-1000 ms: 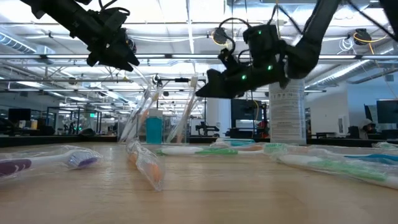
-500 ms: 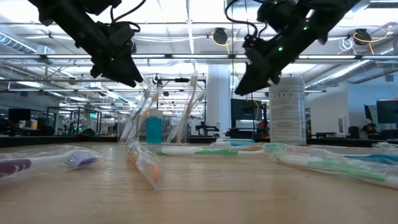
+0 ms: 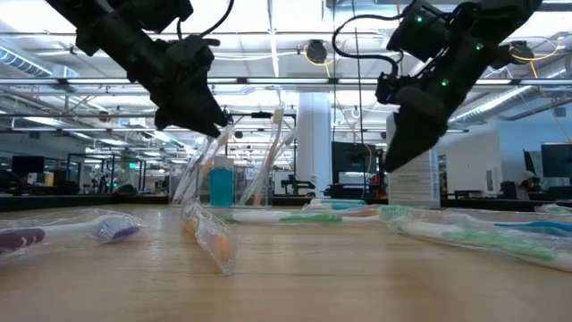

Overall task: Pick & Place toothbrushing station
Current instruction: Put the blue toothbrush into the transparent organizer

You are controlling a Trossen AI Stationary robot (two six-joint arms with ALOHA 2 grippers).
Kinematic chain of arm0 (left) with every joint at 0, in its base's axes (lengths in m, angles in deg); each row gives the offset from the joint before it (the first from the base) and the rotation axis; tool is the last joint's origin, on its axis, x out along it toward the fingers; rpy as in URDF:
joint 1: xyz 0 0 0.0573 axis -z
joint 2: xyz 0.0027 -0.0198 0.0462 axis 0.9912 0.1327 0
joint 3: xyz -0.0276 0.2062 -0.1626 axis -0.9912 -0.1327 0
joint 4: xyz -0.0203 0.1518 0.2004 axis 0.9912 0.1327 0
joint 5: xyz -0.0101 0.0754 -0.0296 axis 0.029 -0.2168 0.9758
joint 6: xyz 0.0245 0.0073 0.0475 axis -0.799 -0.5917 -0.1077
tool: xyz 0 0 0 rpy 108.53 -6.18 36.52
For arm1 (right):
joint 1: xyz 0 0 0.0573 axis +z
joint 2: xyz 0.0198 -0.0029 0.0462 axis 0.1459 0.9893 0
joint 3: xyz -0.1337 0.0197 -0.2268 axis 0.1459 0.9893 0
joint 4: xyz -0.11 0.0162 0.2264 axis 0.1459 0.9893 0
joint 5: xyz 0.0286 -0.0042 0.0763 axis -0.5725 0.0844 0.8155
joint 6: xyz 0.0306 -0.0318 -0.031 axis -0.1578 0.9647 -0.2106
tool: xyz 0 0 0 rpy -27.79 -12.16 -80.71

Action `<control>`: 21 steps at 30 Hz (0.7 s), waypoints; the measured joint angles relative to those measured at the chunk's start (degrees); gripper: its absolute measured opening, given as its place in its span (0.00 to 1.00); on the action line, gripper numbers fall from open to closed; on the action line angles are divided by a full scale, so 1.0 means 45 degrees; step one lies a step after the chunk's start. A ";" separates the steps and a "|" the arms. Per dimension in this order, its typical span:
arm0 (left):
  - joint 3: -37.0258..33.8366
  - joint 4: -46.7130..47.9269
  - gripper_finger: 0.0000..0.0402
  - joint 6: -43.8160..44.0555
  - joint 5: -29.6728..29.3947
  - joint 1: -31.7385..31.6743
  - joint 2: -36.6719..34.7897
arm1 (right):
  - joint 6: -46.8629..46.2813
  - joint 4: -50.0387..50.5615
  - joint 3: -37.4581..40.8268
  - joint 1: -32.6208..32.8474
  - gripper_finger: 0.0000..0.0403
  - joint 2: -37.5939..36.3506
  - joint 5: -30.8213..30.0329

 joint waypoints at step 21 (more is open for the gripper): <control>-0.0005 -0.2004 0.46 -0.0927 -0.0345 -0.0272 0.0153 | -1.5983 0.7471 -0.0319 0.7765 0.38 -0.1978 0.5480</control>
